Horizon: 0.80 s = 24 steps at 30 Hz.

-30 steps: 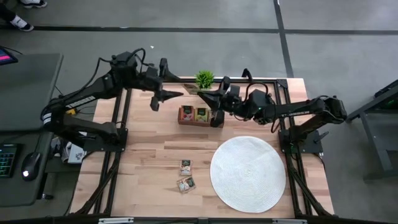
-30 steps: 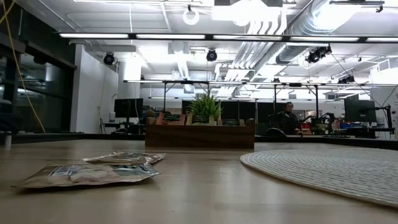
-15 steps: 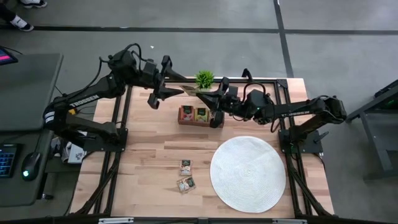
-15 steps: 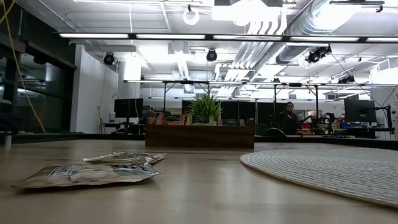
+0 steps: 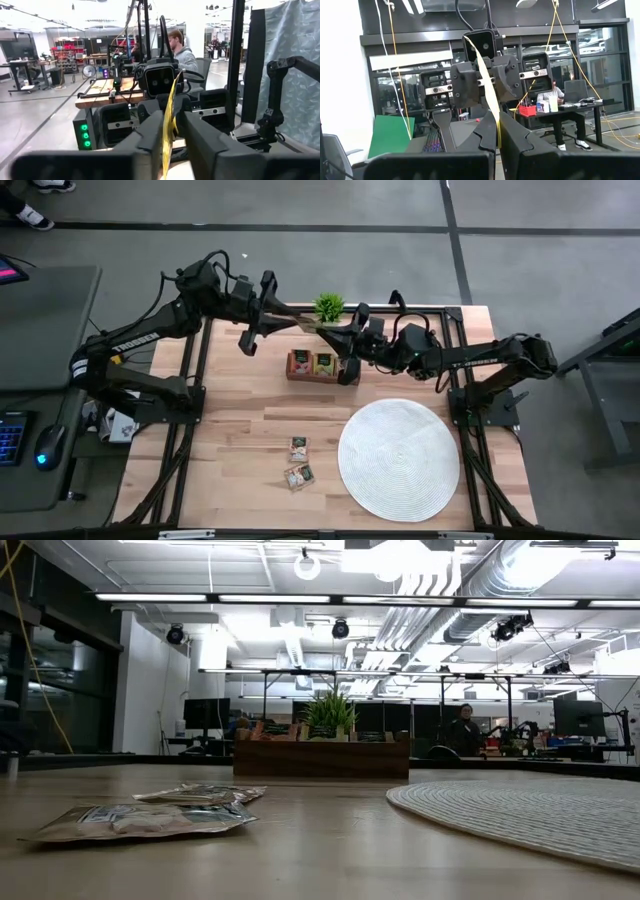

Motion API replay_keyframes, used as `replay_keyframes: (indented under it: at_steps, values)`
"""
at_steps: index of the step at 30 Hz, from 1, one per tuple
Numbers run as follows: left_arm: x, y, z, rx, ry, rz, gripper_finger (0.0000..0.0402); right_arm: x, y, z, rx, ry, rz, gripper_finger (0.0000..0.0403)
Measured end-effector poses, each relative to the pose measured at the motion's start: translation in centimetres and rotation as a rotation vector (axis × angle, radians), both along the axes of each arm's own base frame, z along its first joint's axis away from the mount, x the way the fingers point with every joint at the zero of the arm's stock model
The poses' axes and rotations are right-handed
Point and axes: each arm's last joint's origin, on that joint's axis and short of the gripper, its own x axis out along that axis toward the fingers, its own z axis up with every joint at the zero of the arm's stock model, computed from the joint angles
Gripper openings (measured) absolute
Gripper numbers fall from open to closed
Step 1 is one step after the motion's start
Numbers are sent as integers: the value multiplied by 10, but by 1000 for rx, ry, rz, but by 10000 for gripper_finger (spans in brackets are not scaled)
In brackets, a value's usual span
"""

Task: Pick & Place Tea
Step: Put the yellow tea bag into the middle section of the wooden organizer

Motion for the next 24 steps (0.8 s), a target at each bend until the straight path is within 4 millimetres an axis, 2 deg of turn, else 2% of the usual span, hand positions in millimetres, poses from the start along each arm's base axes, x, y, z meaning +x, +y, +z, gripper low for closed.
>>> replay_keyframes:
  at_steps: [4,12,18,24]
  values:
    - [0,0,0,0,2,0,14,0,0,0,0,0,0,0]
    - [7,3,-5,-9,26,0,2,0,0,-1,9,2,-12,18]
    - [7,3,-7,-3,34,-16,1,0,0,0,19,-5,5,72]
    - [7,3,-11,22,72,-12,0,-4,0,3,27,6,-3,156]
